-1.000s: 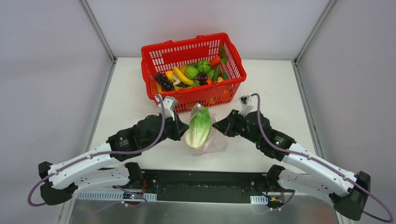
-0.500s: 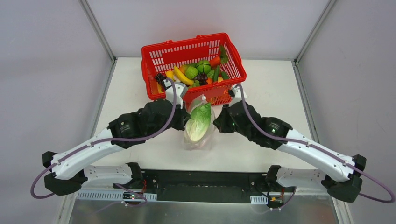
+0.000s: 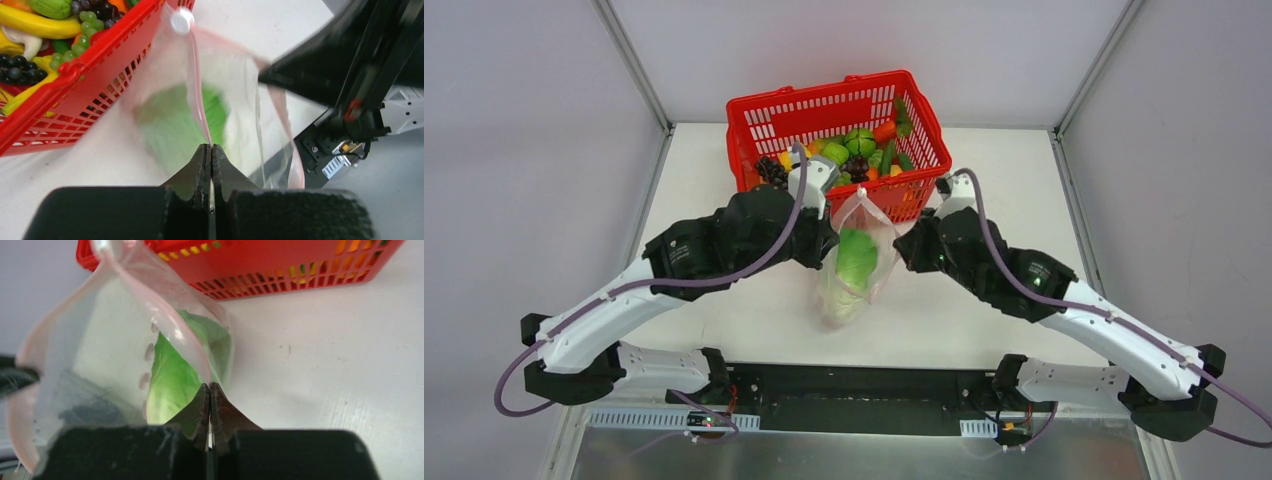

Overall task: Place the food in the zip-top bag and seal the zipper
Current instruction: Adjust the fake vegetable in the zipper food storage bag.

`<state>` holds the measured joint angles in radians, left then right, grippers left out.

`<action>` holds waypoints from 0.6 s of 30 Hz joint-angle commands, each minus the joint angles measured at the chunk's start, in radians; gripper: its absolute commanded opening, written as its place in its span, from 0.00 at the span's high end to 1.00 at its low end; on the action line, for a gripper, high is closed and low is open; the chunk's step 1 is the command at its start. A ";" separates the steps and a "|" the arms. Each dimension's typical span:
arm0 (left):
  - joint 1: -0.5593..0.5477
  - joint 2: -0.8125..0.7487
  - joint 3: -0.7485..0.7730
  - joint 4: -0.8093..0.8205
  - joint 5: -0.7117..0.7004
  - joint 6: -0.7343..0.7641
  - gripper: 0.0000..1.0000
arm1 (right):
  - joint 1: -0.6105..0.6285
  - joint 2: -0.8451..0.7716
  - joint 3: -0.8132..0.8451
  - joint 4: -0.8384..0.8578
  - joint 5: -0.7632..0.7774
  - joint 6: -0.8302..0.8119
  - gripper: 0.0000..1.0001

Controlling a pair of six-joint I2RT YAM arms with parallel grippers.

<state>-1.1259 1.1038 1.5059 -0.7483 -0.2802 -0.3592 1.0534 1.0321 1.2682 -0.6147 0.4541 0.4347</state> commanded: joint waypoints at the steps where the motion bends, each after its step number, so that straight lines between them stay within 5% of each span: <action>1: -0.009 0.036 0.076 0.005 -0.080 0.023 1.00 | 0.002 -0.184 -0.157 0.280 -0.164 -0.049 1.00; 3: -0.006 -0.064 -0.046 0.137 -0.121 0.022 1.00 | -0.002 -0.212 -0.172 0.302 -0.089 -0.040 1.00; 6: 0.003 -0.066 -0.037 0.110 -0.108 0.019 1.00 | -0.006 -0.175 -0.121 0.206 -0.023 -0.046 1.00; 10: 0.003 -0.090 -0.090 0.156 -0.117 0.003 1.00 | -0.005 -0.139 -0.103 0.204 -0.101 -0.044 0.92; 11: 0.003 -0.098 -0.104 0.171 -0.118 -0.007 1.00 | -0.006 -0.136 -0.104 0.217 -0.135 -0.044 0.78; 12: 0.003 -0.106 -0.117 0.186 -0.122 -0.015 1.00 | -0.006 -0.134 -0.105 0.228 -0.172 -0.041 0.49; 13: 0.003 -0.114 -0.133 0.197 -0.132 -0.021 1.00 | -0.006 -0.136 -0.107 0.235 -0.209 -0.041 0.38; 18: 0.003 -0.151 -0.213 0.267 -0.148 -0.036 1.00 | -0.007 -0.230 -0.205 0.268 -0.211 0.032 0.28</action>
<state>-1.1248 0.9928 1.3403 -0.5957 -0.3950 -0.3695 1.0496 0.8898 1.1248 -0.4168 0.2741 0.4145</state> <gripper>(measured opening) 0.008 0.677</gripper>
